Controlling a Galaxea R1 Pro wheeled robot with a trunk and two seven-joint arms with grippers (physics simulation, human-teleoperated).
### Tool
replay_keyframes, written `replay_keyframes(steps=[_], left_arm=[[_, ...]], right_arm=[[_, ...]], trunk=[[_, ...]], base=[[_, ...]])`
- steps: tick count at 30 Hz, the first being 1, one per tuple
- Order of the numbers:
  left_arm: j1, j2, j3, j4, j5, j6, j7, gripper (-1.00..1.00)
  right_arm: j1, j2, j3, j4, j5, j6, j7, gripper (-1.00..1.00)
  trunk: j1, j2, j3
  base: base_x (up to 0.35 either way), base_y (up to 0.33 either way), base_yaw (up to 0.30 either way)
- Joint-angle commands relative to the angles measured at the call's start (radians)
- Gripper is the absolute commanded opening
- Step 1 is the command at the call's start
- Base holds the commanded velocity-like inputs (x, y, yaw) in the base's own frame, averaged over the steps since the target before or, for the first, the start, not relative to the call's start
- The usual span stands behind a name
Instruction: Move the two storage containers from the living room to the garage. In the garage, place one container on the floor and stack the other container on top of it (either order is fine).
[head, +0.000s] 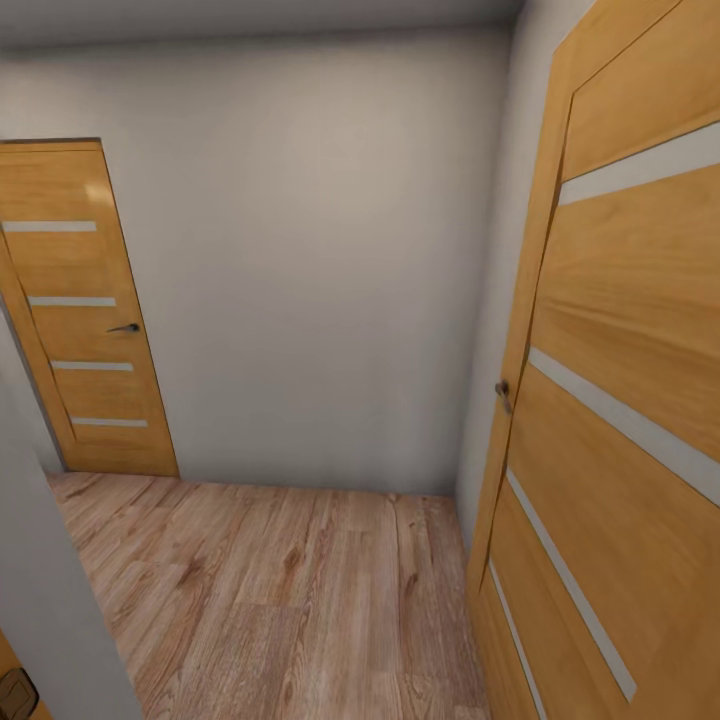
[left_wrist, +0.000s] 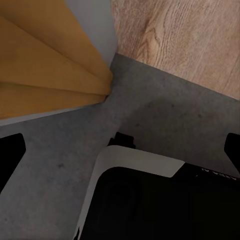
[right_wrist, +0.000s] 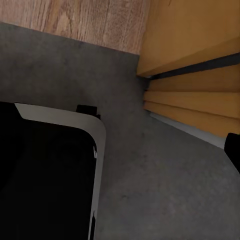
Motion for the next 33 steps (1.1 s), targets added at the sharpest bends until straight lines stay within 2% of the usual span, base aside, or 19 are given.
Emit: replay_keyframes(steps=[1, 8, 16, 33], left_arm=[[-0.001, 0.0, 0.004, 0.001, 0.001, -0.003, 0.001, 1.0], [-0.001, 0.0, 0.004, 0.001, 0.001, -0.003, 0.001, 1.0], [-0.001, 0.001, 0.005, 0.001, 0.001, -0.003, 0.001, 1.0], [-0.001, 0.001, 0.005, 0.001, 0.001, -0.003, 0.001, 1.0]], right_arm=[[-0.001, 0.001, 0.008, 0.002, -0.005, -0.004, -0.001, 1.0], [-0.001, 0.001, 0.008, 0.002, -0.005, -0.004, -0.001, 1.0], [-0.001, 0.001, 0.008, 0.002, -0.005, -0.004, -0.001, 1.0], [-0.001, 0.001, 0.008, 0.002, -0.005, 0.002, -0.001, 1.0]], trunk=[[0.0, -0.001, -0.001], [0.0, -0.001, -0.001], [0.0, -0.001, -0.001], [0.0, -0.001, -0.001]], base=[[0.0, 0.0, 0.0], [0.0, 0.0, 0.0], [0.0, -0.129, 0.0], [0.002, -0.002, 0.0]])
